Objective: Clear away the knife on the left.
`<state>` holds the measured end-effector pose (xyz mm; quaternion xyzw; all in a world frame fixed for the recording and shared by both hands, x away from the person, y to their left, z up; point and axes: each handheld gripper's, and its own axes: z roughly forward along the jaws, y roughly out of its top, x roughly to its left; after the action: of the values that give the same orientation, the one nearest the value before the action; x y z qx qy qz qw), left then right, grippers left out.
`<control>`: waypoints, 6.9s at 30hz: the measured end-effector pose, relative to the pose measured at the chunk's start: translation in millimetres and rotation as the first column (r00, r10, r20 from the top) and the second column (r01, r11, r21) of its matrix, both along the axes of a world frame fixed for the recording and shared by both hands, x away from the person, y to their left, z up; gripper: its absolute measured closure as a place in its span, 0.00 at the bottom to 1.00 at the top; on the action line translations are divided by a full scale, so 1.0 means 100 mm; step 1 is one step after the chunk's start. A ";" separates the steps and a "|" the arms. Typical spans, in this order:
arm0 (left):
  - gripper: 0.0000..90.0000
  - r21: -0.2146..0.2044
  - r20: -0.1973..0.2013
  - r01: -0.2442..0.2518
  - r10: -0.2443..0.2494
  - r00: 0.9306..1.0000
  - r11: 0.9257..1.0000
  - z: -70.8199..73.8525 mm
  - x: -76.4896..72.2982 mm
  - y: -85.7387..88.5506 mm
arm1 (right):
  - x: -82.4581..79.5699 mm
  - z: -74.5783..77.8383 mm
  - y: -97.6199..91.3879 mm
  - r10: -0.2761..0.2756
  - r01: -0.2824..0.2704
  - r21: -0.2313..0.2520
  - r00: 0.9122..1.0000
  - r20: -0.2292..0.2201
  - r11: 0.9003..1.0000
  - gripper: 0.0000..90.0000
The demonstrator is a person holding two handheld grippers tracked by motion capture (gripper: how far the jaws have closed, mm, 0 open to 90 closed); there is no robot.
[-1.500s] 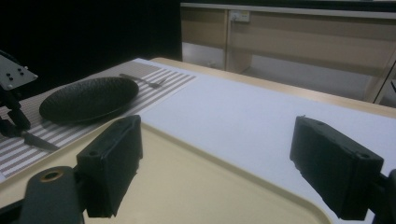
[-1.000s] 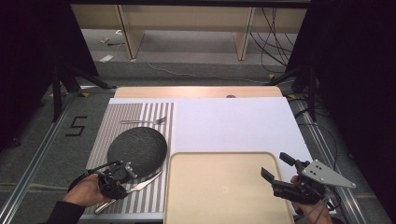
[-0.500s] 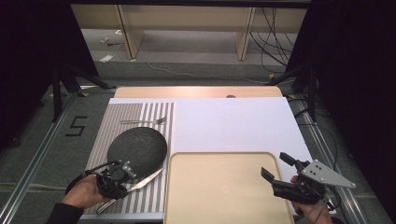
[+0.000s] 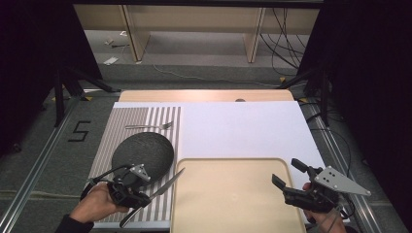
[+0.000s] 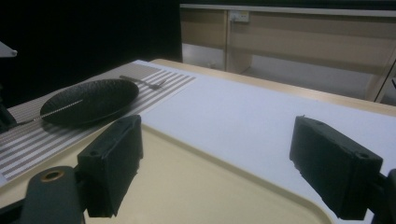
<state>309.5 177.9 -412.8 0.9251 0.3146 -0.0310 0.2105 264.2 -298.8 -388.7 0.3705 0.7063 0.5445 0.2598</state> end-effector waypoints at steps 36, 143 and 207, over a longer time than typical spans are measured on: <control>0.89 -0.107 0.008 0.035 -0.035 0.999 0.994 0.09 0.14 -0.73 | 0.00 0.00 -0.01 0.000 0.000 0.002 1.000 -0.001 1.000 0.20; 1.00 -0.044 0.071 0.191 -0.188 0.980 0.981 -0.51 0.23 -1.72 | -0.01 0.01 0.00 0.012 -0.012 -0.005 1.000 0.005 1.000 0.20; 0.93 -0.059 0.008 -0.021 0.021 1.000 0.998 -0.52 0.22 -0.90 | -0.02 0.01 0.01 0.015 -0.015 -0.006 1.000 0.007 1.000 0.21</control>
<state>331.2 87.9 -464.4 0.9152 0.3224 -0.0340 0.2392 262.5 -298.1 -387.6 0.3622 0.7098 0.5455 0.2595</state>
